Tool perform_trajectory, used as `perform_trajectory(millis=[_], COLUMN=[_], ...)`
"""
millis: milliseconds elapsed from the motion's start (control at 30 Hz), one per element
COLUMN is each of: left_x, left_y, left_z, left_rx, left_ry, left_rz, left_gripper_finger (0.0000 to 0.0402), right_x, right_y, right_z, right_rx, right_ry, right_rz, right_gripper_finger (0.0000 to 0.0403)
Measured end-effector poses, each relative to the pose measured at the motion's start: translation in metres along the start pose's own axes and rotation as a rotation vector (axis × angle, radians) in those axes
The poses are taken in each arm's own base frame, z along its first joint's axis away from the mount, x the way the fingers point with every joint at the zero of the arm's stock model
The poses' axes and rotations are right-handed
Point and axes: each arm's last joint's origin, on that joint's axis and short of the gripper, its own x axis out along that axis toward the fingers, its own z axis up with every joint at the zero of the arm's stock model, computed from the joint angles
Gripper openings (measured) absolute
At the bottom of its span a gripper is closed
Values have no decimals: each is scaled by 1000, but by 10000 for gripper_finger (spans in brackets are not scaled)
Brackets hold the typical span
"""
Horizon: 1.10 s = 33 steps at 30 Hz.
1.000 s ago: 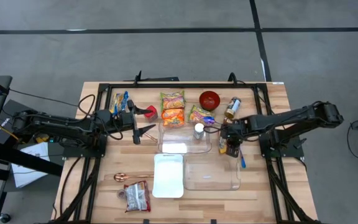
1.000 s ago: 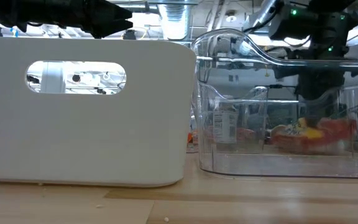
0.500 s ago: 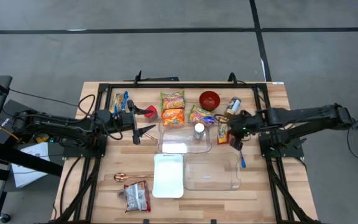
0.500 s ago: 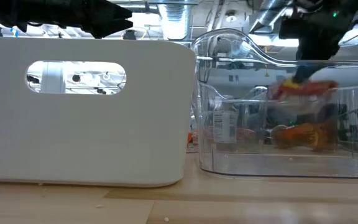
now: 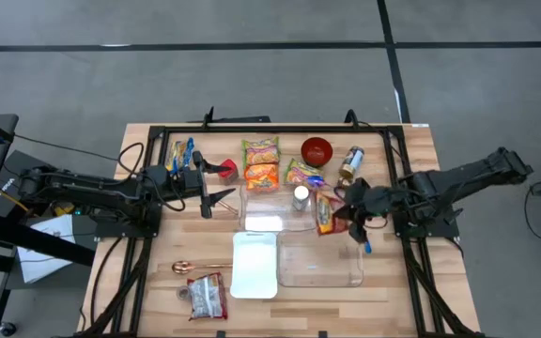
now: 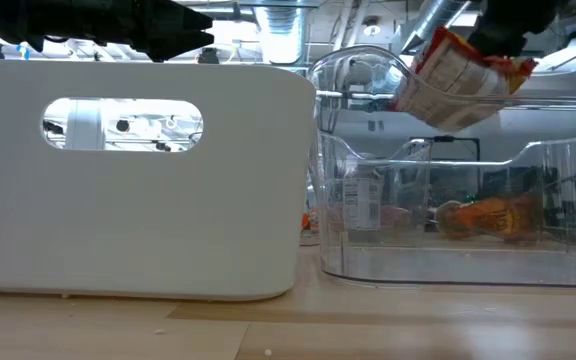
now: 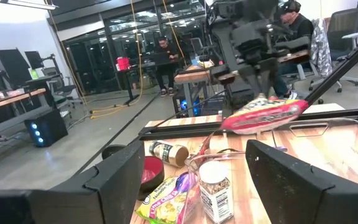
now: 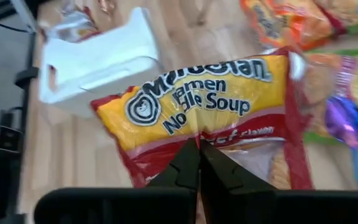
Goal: Pick & Place Food Item
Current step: Put the right red noodle pack into the bottom transparent bin
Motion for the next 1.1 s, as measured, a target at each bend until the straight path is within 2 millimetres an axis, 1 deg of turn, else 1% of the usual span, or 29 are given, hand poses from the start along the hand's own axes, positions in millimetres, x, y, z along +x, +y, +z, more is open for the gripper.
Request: perform_trajectory(millis=[233, 400, 600, 733, 867, 933, 1033, 1100], left_x=[0, 0, 0, -1, -1, -1, -2, -2], left_y=[1, 2, 2, 2, 0, -2, -4, -5], left_z=[3, 8, 9, 10, 11, 11, 12, 13], left_rx=[-5, -15, -20, -28, -33, -34, -36, -39], left_ry=[-33, -84, -90, -103, -110, -112, -117, -126], left_rz=[7, 17, 18, 21, 8, -4, -15, -20], left_gripper_finger=[273, 273, 273, 273, 273, 273, 273, 273], right_x=[13, 27, 47, 57, 65, 71, 80, 84], right_y=[29, 48, 69, 82, 100, 109, 116, 117], right_z=[-4, -7, -14, -10, -2, 1, 4, 4], right_rx=[18, 21, 34, 44, 15, 2, 29, 65], right_ry=[-35, -46, -41, -11, 35, 68, 120, 145], right_rz=[71, 126, 166, 154, 129, 104, 29, -39], right_gripper_finger=[0, 0, 0, 0, 0, 0, 0, 0])
